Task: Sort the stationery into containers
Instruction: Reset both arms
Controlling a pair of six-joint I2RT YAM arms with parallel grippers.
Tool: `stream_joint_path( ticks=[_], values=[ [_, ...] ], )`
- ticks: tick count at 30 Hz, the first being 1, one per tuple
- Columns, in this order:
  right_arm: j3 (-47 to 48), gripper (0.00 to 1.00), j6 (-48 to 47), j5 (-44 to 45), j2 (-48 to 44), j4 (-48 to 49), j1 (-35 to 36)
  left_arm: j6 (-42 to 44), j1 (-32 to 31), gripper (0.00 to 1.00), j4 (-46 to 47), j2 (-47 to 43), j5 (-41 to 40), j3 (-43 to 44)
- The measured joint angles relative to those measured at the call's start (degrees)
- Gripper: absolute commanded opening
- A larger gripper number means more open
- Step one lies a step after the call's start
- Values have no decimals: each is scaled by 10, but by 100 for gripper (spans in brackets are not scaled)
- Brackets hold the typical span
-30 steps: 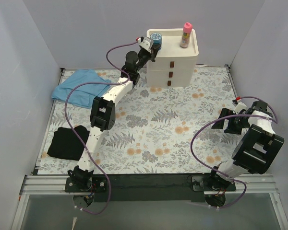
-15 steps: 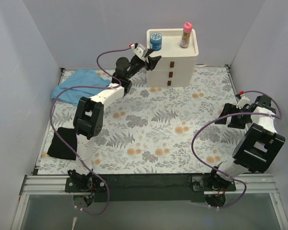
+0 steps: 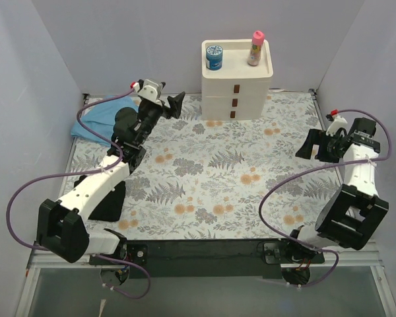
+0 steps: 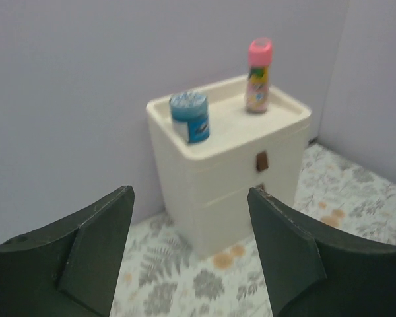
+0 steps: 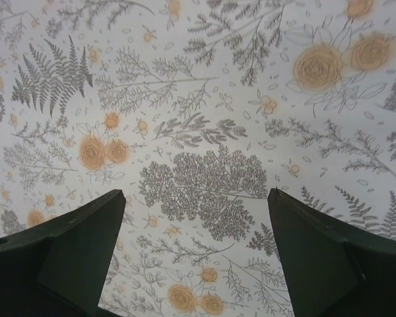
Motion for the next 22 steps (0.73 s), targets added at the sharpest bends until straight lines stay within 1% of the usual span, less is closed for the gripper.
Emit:
stream_joint_path(
  ticks=[2,4,8,11,13,17,22],
  values=[
    [7,98,23,12,-26,23,25,-2,3,70,-42,-12,-46,-29],
    [17,98,36,27,-53,47,65,-9,4,70,-86,-9,-86,-49],
    [27,98,57,85,-110,117,187,-50,16,71,-168,-9,-149,-86],
    [27,98,90,170,-142,153,277,-96,39,71,-226,-12,-170,-92],
    [29,98,121,235,-150,161,318,-117,55,71,-248,-19,-180,-92],
    [16,98,159,323,-158,160,329,-137,78,71,-265,-36,-195,-92],
    [13,98,176,388,-168,132,327,-135,79,71,-265,-42,-198,-92]
  ],
)
